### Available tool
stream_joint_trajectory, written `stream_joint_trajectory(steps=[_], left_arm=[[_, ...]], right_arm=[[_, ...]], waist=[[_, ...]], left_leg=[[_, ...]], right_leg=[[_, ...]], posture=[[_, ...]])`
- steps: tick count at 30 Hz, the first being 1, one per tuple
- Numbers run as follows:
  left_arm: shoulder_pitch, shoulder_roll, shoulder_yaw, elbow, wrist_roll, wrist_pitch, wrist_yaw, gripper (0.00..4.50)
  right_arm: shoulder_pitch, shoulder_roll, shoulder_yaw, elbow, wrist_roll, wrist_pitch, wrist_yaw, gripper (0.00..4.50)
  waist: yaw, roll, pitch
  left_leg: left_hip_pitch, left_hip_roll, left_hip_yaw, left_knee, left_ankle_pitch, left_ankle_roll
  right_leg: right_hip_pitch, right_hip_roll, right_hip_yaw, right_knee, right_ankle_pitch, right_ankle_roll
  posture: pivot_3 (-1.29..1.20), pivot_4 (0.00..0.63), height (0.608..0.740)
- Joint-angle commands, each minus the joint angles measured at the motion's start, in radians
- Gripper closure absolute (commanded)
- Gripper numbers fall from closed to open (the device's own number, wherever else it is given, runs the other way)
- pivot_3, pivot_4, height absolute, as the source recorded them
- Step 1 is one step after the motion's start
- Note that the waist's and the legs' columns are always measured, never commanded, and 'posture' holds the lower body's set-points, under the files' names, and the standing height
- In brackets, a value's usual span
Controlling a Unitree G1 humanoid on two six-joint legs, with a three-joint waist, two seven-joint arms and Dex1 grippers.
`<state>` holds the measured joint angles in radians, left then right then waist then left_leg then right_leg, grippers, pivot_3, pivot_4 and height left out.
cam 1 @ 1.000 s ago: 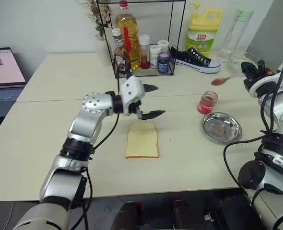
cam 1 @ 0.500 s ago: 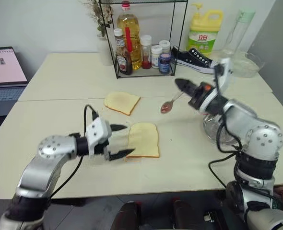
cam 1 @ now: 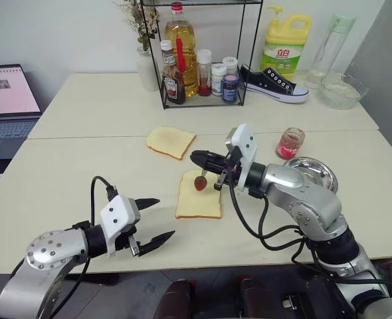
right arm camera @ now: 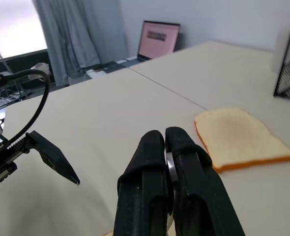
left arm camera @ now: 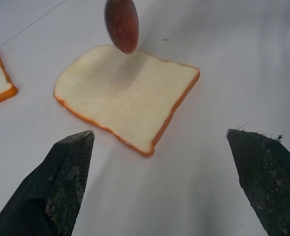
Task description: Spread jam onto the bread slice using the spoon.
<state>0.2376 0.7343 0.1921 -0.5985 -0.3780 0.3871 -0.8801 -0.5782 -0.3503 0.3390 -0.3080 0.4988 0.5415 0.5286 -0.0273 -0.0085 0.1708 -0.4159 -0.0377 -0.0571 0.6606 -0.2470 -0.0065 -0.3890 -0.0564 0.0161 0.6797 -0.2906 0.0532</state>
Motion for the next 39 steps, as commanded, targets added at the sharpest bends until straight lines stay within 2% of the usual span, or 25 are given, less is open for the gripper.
stream_joint_trajectory(steps=[1,8,14,39], left_arm=[[-0.001,-0.018,0.035,-0.070,-0.030,0.016,0.051,0.00],[0.003,-0.030,0.037,-0.086,-0.040,0.035,0.098,0.00],[0.005,-0.031,0.036,-0.096,-0.053,0.045,0.114,0.00],[-0.025,-0.013,0.020,-0.015,-0.042,-0.007,0.070,0.00]], right_arm=[[-0.020,0.001,0.041,0.039,-0.120,-0.204,0.115,4.47],[-0.024,0.042,0.053,0.145,-0.229,-0.387,0.204,4.47],[-0.020,0.059,0.054,0.179,-0.277,-0.456,0.259,4.47],[0.000,0.056,0.014,0.130,-0.286,-0.412,0.276,4.47]], waist=[[0.000,0.000,0.000],[0.000,0.000,0.000],[0.000,0.000,0.000],[0.000,0.000,0.000]], left_leg=[[0.000,0.000,0.000,0.000,0.000,0.000],[0.000,0.000,0.000,0.000,0.000,0.000],[0.000,0.000,0.000,0.000,0.000,0.000],[0.000,0.000,0.000,0.000,0.000,-0.001]], right_leg=[[0.000,0.000,0.000,0.000,0.000,0.000],[0.000,0.000,0.000,0.000,0.000,0.000],[0.000,0.000,0.000,0.000,0.000,0.000],[0.000,-0.001,0.000,0.000,0.000,0.000]], posture=[[0.00,0.150,0.740],[0.00,0.150,0.740],[0.00,0.150,0.740],[0.00,0.150,0.740]])
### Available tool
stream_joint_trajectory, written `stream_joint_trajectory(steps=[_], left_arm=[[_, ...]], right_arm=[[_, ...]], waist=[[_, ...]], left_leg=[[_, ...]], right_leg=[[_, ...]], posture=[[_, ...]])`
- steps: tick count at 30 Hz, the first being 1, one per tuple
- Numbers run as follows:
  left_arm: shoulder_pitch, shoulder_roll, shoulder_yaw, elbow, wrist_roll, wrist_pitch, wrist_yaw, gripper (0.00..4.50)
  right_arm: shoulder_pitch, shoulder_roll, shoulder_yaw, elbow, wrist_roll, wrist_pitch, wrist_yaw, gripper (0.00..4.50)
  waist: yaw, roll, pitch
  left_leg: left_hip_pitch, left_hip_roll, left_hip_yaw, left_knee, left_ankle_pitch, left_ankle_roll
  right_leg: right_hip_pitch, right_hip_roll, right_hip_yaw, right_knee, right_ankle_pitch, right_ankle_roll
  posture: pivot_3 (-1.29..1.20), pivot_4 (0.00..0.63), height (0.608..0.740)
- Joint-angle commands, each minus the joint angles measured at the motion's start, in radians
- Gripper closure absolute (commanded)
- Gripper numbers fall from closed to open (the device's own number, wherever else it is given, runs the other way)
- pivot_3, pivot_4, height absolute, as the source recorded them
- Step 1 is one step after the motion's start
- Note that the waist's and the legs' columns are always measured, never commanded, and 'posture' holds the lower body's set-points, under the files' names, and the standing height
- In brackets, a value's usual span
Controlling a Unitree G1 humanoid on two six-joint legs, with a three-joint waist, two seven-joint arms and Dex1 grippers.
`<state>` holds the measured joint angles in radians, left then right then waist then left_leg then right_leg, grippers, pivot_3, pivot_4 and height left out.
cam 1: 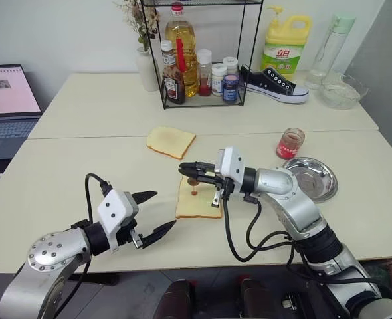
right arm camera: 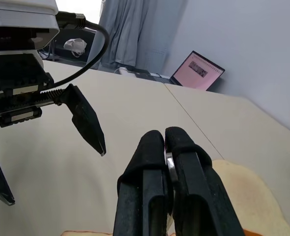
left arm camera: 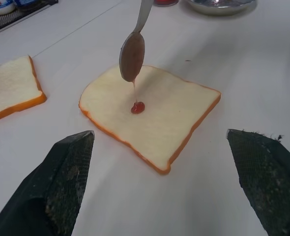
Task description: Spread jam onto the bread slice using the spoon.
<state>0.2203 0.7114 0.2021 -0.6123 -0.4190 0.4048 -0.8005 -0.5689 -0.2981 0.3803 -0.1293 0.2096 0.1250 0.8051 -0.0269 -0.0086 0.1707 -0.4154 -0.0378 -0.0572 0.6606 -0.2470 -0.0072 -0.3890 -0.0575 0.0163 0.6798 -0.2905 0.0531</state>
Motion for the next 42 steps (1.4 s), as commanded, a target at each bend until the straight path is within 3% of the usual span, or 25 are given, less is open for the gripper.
stream_joint_trajectory(steps=[1,10,20,42], left_arm=[[-0.009,0.010,0.009,0.000,0.000,-0.025,-0.010,0.00],[0.005,0.009,0.021,0.003,0.000,-0.027,-0.018,0.00],[0.016,0.026,0.038,0.000,-0.013,-0.018,-0.031,0.00],[-0.013,0.042,0.031,0.025,0.008,-0.041,-0.054,0.00]], right_arm=[[-0.011,0.004,-0.029,-0.050,0.004,0.007,0.000,4.47],[-0.051,0.165,-0.323,0.008,0.333,0.573,-0.270,4.47],[-0.103,0.332,-0.629,0.149,0.607,0.962,-0.569,4.47],[-0.197,0.394,-0.609,0.442,0.526,0.857,-0.594,4.47]], waist=[[0.000,0.000,0.000],[0.000,0.000,0.000],[-0.002,0.001,0.000],[-0.004,0.001,0.001]], left_leg=[[0.000,0.000,0.000,0.000,0.000,0.000],[0.000,0.000,-0.001,0.000,0.000,0.000],[0.000,0.000,0.000,-0.001,0.000,0.000],[0.000,0.000,0.001,-0.001,0.000,0.000]], right_leg=[[0.000,0.000,0.000,0.000,0.000,0.000],[0.000,-0.002,0.001,0.000,0.000,0.000],[0.000,-0.002,0.001,0.000,0.000,0.000],[-0.001,0.002,-0.001,0.000,0.000,0.000]], posture=[[0.00,0.150,0.740],[0.00,0.150,0.740],[0.00,0.150,0.740],[0.00,0.150,0.740]])
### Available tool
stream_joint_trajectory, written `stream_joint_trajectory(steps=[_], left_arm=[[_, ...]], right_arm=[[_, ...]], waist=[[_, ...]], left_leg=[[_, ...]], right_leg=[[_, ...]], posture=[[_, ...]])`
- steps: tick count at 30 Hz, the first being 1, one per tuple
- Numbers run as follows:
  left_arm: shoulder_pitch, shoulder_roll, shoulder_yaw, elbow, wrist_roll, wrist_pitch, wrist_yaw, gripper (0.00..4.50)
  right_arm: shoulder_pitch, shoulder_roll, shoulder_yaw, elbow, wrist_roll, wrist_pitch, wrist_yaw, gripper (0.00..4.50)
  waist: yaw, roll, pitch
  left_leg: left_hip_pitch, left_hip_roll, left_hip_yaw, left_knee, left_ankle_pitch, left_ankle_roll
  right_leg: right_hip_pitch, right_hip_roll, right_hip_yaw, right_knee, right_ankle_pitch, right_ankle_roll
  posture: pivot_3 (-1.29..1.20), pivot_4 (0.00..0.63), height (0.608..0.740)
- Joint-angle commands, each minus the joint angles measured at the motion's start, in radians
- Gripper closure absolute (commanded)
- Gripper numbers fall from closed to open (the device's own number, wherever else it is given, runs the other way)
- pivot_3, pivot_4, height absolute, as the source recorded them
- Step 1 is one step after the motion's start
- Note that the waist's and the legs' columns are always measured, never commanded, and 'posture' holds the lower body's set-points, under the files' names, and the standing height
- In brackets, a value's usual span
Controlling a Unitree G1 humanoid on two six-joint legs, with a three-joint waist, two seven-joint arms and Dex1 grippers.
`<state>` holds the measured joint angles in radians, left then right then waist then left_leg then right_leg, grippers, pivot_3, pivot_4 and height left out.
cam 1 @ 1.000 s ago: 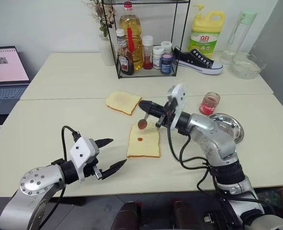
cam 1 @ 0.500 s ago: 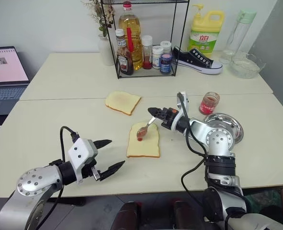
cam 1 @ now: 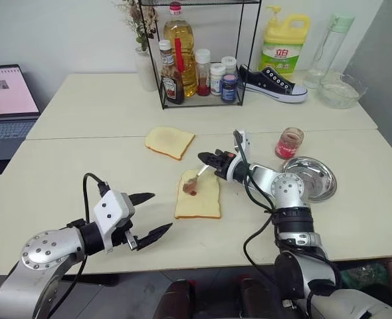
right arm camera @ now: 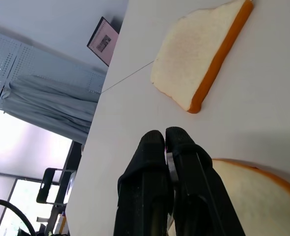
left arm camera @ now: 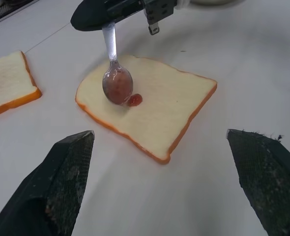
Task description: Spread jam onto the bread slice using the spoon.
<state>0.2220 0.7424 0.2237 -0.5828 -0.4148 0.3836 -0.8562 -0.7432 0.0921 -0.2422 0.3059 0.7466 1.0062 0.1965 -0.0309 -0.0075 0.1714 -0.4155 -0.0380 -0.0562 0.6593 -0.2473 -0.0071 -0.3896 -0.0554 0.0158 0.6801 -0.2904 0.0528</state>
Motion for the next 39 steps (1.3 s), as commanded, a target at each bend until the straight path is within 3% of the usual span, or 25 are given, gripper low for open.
stream_joint_trajectory(steps=[1,14,39], left_arm=[[-0.018,0.011,0.007,-0.003,0.005,-0.020,0.002,0.00],[-0.062,0.006,-0.023,0.034,0.020,-0.032,-0.006,0.00],[-0.146,0.010,-0.071,0.106,0.026,-0.052,-0.040,0.00]], right_arm=[[-0.021,-0.002,0.026,0.008,-0.022,-0.027,0.023,4.47],[0.034,-0.088,0.075,-0.049,-0.059,0.022,0.074,4.47],[0.125,-0.140,-0.024,-0.180,0.009,0.139,0.001,4.47]], waist=[[0.000,0.000,0.000],[0.002,0.000,0.000],[0.005,0.000,0.000]], left_leg=[[0.000,0.000,0.000,0.000,0.000,0.000],[0.000,0.000,0.000,0.000,0.000,0.000],[0.000,-0.001,0.000,0.000,0.000,0.000]], right_leg=[[0.000,0.000,0.000,0.000,0.000,0.000],[0.000,0.000,0.000,0.000,0.000,0.000],[0.001,-0.001,0.000,0.000,0.000,0.000]], posture=[[0.00,0.150,0.740],[0.00,0.150,0.740],[0.00,0.150,0.740]])
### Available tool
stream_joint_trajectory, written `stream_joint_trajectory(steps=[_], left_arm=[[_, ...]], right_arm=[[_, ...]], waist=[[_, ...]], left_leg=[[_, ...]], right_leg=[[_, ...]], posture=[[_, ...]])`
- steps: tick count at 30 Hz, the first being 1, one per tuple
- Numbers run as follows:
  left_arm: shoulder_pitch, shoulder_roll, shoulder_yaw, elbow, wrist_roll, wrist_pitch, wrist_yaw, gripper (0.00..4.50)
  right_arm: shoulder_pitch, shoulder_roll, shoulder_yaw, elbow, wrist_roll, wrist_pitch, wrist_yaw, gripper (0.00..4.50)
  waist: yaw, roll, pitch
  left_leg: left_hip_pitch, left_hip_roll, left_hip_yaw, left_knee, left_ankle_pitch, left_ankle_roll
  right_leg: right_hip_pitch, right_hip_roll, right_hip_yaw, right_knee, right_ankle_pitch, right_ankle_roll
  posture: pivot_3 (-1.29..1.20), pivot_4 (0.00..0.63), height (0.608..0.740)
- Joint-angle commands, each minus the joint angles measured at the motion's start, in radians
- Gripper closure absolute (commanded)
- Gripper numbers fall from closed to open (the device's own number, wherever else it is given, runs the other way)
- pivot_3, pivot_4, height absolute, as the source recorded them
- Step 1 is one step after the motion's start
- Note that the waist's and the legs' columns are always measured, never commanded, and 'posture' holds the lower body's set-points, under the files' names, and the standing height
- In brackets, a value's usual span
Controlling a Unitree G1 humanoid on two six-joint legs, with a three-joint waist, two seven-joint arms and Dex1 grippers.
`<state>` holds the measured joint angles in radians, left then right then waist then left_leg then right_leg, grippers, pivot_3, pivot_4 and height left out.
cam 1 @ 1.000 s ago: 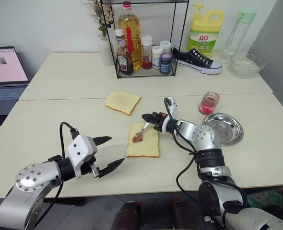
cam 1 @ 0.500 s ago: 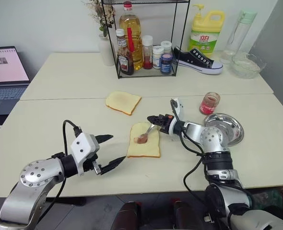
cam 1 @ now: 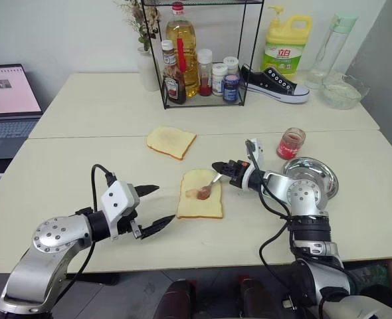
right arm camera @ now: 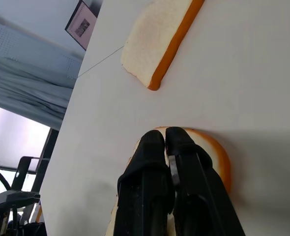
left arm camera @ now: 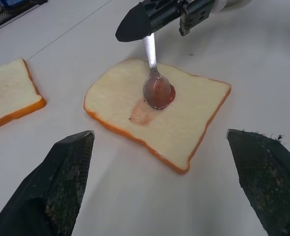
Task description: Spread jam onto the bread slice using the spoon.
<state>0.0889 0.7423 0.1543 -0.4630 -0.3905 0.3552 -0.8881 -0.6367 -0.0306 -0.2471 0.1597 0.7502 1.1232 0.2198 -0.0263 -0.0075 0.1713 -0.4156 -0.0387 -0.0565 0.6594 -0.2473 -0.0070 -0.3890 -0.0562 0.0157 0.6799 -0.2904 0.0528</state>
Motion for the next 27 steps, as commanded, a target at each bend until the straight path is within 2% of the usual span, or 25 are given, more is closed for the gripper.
stream_joint_trajectory(steps=[1,8,17,21,27], left_arm=[[-0.014,0.010,-0.002,-0.013,0.002,-0.023,-0.009,0.00],[-0.028,0.011,-0.015,-0.006,0.001,-0.026,-0.014,0.00],[-0.031,0.012,-0.014,0.000,0.001,-0.029,-0.022,0.00],[-0.030,0.007,-0.017,-0.002,0.003,-0.028,-0.017,0.00],[-0.021,0.002,-0.018,-0.011,0.001,-0.027,-0.011,0.00]], right_arm=[[0.021,-0.019,-0.023,-0.039,0.008,0.026,-0.025,4.47],[0.040,-0.017,-0.048,-0.077,0.034,0.051,-0.051,4.47],[-0.035,0.016,-0.094,-0.108,0.102,0.074,-0.117,4.47],[-0.073,0.006,-0.137,-0.128,0.164,0.120,-0.135,4.47],[-0.046,-0.014,-0.156,-0.151,0.210,0.173,-0.140,4.47]], waist=[[0.000,0.000,0.000],[0.000,0.000,0.000],[-0.001,0.000,0.000],[-0.002,0.000,0.000],[-0.003,0.000,0.000]], left_leg=[[0.000,0.000,0.000,0.000,0.000,0.000],[0.000,0.000,0.000,0.000,0.000,0.000],[0.000,0.000,0.000,0.000,0.000,0.000],[0.000,0.000,0.000,0.000,0.000,0.000],[0.000,0.000,0.001,0.000,0.000,0.000]], right_leg=[[0.000,0.000,0.000,0.000,0.000,0.000],[0.000,0.000,0.000,0.000,0.000,0.000],[0.000,0.000,0.000,0.000,0.000,0.000],[0.000,0.000,0.000,0.000,0.000,0.000],[0.000,0.000,0.000,0.000,0.000,0.000]], posture=[[0.00,0.150,0.740],[0.00,0.150,0.740],[0.00,0.150,0.740],[0.00,0.150,0.740],[0.00,0.150,0.740]])
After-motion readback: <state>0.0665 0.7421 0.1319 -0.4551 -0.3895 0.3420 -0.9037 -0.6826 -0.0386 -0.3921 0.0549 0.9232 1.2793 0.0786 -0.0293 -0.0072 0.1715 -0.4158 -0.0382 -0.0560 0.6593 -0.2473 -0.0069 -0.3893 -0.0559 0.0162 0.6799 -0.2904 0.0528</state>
